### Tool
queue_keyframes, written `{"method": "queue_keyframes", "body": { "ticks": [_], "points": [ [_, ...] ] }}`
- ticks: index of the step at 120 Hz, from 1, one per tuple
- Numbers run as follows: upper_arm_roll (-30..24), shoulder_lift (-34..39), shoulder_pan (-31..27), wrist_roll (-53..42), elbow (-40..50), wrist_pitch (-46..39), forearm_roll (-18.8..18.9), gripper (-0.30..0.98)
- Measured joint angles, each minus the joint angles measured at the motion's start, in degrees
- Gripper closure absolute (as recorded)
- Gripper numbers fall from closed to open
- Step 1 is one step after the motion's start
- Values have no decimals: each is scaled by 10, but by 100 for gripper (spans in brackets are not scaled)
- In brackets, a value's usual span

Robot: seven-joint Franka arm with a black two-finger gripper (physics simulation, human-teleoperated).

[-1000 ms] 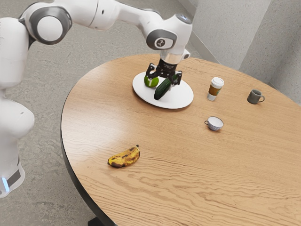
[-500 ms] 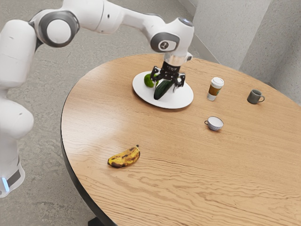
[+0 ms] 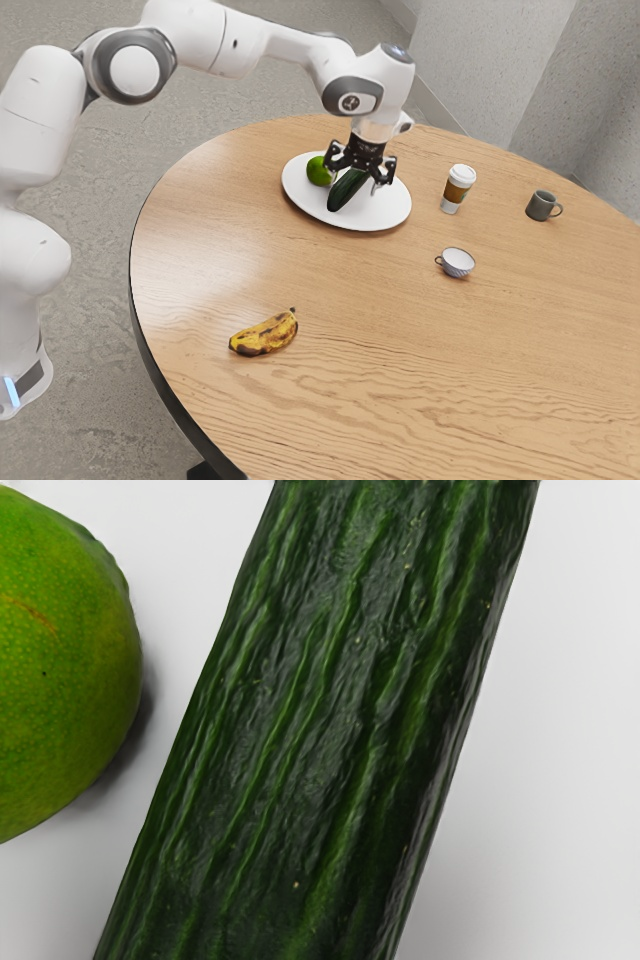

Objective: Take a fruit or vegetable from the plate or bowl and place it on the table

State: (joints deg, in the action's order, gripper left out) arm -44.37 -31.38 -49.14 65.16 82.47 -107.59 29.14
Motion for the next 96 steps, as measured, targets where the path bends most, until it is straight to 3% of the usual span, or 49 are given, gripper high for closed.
{"method": "queue_keyframes", "body": {
  "ticks": [55, 96],
  "points": [
    [1, -16, 0, -42, 0, -36, 39, 0],
    [8, -21, -1, -52, 0, -42, 45, 0]
  ]
}}
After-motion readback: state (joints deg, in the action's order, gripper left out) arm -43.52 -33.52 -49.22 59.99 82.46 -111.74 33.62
